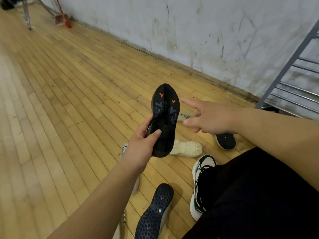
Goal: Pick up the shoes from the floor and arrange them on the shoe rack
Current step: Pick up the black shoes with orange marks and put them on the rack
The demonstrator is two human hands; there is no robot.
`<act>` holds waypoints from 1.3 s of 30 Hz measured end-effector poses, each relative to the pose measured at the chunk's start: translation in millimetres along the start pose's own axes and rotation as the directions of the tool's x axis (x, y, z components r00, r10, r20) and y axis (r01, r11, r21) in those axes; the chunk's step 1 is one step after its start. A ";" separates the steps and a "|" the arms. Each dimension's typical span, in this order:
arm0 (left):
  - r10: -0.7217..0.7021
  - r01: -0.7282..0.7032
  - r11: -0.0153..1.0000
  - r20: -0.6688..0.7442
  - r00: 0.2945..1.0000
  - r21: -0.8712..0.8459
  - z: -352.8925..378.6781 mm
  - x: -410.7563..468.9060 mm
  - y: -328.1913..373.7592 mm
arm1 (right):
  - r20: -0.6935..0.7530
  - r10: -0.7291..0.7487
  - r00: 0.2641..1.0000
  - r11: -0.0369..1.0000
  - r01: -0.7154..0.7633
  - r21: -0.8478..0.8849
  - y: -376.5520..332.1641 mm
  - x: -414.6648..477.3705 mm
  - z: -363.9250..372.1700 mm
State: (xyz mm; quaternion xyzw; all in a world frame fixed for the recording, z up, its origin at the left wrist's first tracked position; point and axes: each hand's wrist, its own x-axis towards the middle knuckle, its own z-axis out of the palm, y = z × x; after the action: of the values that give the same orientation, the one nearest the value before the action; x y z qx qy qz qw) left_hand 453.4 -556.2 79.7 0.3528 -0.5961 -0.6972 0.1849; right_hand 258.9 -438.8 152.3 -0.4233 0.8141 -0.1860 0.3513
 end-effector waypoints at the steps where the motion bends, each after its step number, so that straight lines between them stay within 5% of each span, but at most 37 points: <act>1: 0.000 0.000 1.000 -0.005 1.000 -0.004 -0.8 -0.8 1.8 | -0.002 0.007 1.000 1.000 -0.007 -0.001 0.2 0.7 -0.3; 7: 0.073 -0.078 0.996 0.101 0.992 0.040 30.2 -3.4 35.5 | -0.177 0.000 0.984 0.992 0.022 0.122 4.4 -8.6 -26.2; 12: 0.194 -0.225 0.972 0.314 0.929 0.066 106.4 -7.6 82.4 | -0.447 0.086 0.891 0.945 0.068 0.319 38.6 -79.5 -93.1; 15: 0.280 -0.369 0.923 0.472 0.836 0.107 183.3 -19.1 111.4 | -0.632 0.149 0.761 0.956 0.052 0.289 88.9 -165.0 -134.1; 20: 0.367 -0.614 0.782 0.712 0.598 0.113 338.5 -71.4 145.2 | -0.832 0.373 0.412 0.896 0.072 0.438 171.8 -328.4 -145.9; 28: 0.122 -0.807 0.591 0.990 0.070 -0.016 536.7 -237.5 91.0 | -0.731 0.683 0.006 0.727 0.092 0.680 285.2 -515.7 -26.0; 31: -0.040 -0.876 0.475 0.993 -0.111 -0.079 573.3 -297.3 43.2 | -0.622 0.779 -0.076 0.627 0.100 0.773 316.3 -555.8 44.2; 33: -0.162 -0.904 0.420 0.974 -0.157 -0.076 587.5 -322.5 0.6 | -0.533 0.839 -0.111 0.544 0.137 0.828 334.8 -573.5 93.1; 36: -0.344 -0.920 0.388 0.934 -0.098 0.047 600.9 -342.3 -58.3 | -0.408 0.905 -0.122 0.424 0.169 0.890 352.2 -589.5 154.0; 39: -0.422 -0.961 0.275 0.899 -0.117 0.003 611.4 -355.1 -82.6 | -0.357 0.911 -0.207 0.376 0.064 0.924 359.4 -595.2 211.9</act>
State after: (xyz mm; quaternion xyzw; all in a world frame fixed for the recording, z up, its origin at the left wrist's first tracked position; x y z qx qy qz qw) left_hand 273.6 131.3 121.4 -0.4170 -0.8466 -0.1708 -0.2834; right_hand 447.7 253.8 38.4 0.3765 0.7515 -0.5283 -0.1202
